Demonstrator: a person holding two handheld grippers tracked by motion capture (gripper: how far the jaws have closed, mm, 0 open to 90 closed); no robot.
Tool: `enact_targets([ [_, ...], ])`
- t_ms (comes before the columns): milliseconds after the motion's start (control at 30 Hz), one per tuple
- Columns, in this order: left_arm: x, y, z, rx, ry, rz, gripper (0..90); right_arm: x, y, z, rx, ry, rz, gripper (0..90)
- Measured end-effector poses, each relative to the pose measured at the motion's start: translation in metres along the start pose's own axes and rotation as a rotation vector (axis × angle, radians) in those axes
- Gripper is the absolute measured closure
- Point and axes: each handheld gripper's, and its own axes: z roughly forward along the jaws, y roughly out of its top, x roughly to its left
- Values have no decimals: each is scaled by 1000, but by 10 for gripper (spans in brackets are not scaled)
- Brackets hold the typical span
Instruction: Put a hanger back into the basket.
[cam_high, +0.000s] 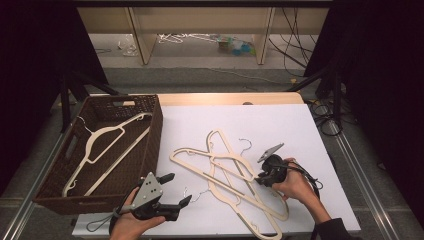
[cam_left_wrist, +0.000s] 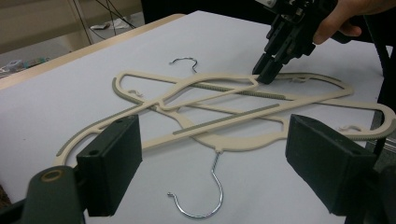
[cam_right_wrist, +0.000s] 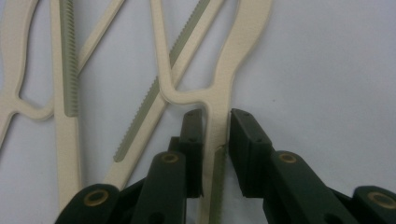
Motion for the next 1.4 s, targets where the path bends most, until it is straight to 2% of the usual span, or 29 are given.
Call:
enact_targets([
  [133,-1,0,1,2,-1,1,186,1,3,0,27,-9,-9,759],
  [333,0,1,4,5,1,4,187,1,3,-1,24,-14,-12,790],
  [433,2,4,9,4,3,-3,192,1,2,-3,23,-30,-54,800],
  [467,3,5,11,4,1,-7,194,1,2,-6,28,-18,-59,800],
  [533,5,7,15,4,5,-21,198,2,1,-10,14,-25,-66,800],
  [633,7,11,24,12,5,-32,205,5,0,-19,10,-43,-103,800],
  [833,8,21,52,41,-5,-54,228,14,-4,-35,13,-66,-157,800],
  [967,8,28,74,77,1,1,244,20,-9,-44,15,-58,-180,800],
  [1067,9,30,89,102,8,14,262,23,-12,-47,15,-63,-198,801],
  [1167,10,30,106,145,-24,2,263,26,-12,-49,18,-68,-213,801],
  [1200,10,30,111,162,-21,1,264,27,-12,-50,18,-71,-214,801],
  [1233,12,30,117,189,-21,44,265,28,-13,-51,14,-69,-219,801],
  [1400,14,31,133,233,-29,45,274,31,-12,-56,9,-66,-232,801],
])
